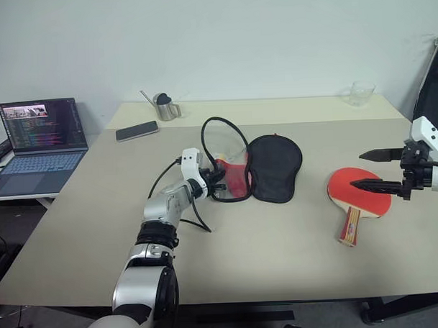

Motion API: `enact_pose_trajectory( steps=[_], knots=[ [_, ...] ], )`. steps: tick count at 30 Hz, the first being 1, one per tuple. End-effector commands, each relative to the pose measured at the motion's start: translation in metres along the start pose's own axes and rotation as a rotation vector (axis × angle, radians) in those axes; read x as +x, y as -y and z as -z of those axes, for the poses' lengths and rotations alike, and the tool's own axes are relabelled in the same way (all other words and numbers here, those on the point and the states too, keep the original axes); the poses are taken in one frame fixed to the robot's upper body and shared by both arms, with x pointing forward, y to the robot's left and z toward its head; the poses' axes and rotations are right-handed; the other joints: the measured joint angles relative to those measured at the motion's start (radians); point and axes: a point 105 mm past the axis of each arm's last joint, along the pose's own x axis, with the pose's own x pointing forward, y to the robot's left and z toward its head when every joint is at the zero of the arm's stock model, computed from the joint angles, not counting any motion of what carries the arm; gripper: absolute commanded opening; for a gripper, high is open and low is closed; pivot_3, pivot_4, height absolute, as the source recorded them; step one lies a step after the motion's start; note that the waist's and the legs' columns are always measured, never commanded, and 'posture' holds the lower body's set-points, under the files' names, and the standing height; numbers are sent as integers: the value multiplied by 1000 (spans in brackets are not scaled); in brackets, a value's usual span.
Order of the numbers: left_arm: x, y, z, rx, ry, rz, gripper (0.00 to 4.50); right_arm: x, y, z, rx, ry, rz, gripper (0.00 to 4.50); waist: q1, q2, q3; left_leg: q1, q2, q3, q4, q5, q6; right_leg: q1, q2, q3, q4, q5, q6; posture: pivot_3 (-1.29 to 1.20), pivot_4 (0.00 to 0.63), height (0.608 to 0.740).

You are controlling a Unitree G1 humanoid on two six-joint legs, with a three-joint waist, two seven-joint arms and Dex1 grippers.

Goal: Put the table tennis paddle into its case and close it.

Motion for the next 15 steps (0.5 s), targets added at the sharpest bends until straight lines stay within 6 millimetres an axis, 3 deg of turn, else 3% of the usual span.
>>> enact_pose_trajectory(
  steps=[1, 15],
  knots=[
    [0, -2, -13, 22, 52, -28, 30, -2, -3, -11, -37, 31, 2, 4500, 0, 0, 0, 0, 0, 0, 0, 0, 0, 0, 0, 0, 0, 0, 0, 0, 150, 740],
    [-16, -3, -20, 27, 91, -68, 30, 2, -4, -10, -33, 39, -6, 4500, 0, 0, 0, 0, 0, 0, 0, 0, 0, 0, 0, 0, 0, 0, 0, 0, 150, 740]
  ],
)
